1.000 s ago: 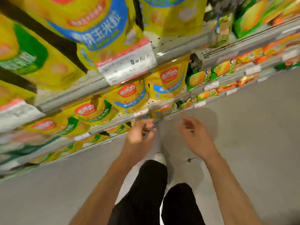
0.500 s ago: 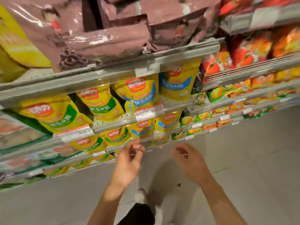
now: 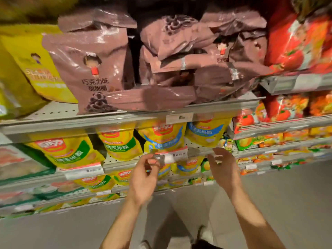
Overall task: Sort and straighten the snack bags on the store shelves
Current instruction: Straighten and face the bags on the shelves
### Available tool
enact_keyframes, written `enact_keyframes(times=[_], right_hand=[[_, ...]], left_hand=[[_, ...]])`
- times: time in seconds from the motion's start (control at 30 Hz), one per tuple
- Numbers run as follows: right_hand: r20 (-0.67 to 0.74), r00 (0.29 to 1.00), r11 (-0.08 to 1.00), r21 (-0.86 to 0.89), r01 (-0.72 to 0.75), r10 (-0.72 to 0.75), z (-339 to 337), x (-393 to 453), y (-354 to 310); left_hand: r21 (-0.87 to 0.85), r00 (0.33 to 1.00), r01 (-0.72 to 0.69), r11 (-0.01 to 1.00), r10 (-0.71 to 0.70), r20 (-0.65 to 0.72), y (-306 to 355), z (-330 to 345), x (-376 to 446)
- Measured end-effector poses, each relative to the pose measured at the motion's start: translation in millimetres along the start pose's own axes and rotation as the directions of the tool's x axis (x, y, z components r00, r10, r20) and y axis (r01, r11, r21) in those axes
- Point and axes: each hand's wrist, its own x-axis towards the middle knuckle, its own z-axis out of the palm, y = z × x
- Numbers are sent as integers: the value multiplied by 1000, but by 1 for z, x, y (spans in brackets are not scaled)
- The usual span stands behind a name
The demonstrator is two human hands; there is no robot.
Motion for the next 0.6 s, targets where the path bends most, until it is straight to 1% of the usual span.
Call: enact_keyframes(times=[0.07,0.13,0.17,0.3,0.33,0.4,0.5,0.6], right_hand=[[-51,997,997,61,54,-51,-10,26,-1],[-94,987,985,98,140,-131,-20,51,-3],[-92,983,977,124,172,-162,-24,62,-3],[-24,972,930,288,230,-233,-36,102,0],[-6,968,922,306,239,-249,-38,112,0],[34,964,917,321,238,-262,-39,129,-2],[122,970,887,440,138,-211,-36,148,-6],[132,968,846,521,115,-213,-33,165,-6]], left_hand=[[42,999,-20,999,22,-34,5,17,10],[63,998,-24,998,27,-49,15,39,15],[75,998,-21,997,25,-56,18,50,17],[98,995,-8,995,17,-99,36,89,20],[109,994,1,994,11,-108,40,96,21],[142,991,14,990,5,-130,46,107,22],[176,987,45,983,-16,-161,55,118,23],[197,987,33,980,-1,-162,62,126,25]])
